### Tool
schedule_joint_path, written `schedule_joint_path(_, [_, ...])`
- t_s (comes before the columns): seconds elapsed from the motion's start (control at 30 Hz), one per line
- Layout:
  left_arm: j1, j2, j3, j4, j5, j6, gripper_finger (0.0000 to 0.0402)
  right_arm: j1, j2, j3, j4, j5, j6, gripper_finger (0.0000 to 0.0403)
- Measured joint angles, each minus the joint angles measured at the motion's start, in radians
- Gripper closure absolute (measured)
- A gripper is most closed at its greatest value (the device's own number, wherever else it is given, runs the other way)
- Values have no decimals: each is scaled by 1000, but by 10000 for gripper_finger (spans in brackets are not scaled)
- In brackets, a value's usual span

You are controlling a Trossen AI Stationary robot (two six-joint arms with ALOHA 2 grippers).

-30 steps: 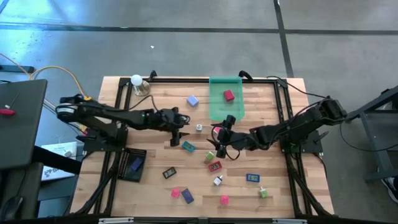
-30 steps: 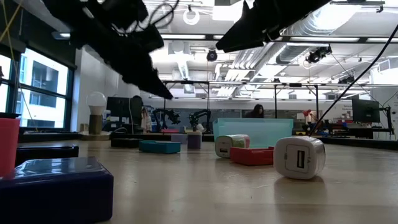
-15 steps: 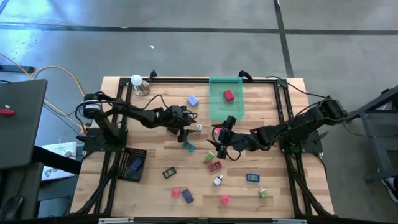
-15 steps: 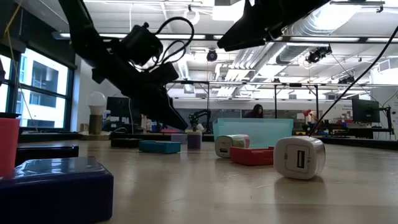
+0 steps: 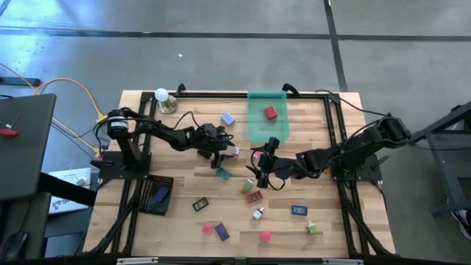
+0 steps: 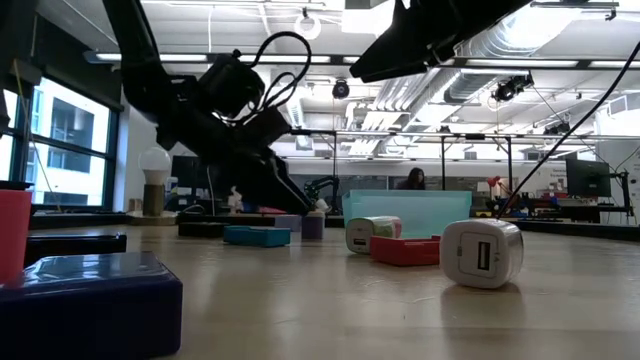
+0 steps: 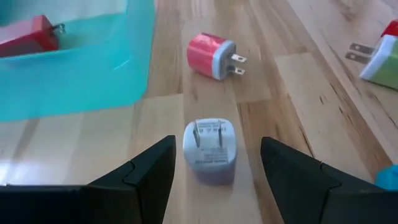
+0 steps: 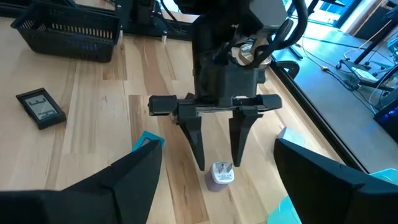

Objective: Pick & Place Office items
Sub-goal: Put the purple white charger adapter into the green bin

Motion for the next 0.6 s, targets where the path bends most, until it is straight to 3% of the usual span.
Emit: schedule_joint_path(0.6, [18, 47, 0, 63, -9, 6, 174, -1, 0, 0, 0, -1, 0, 103])
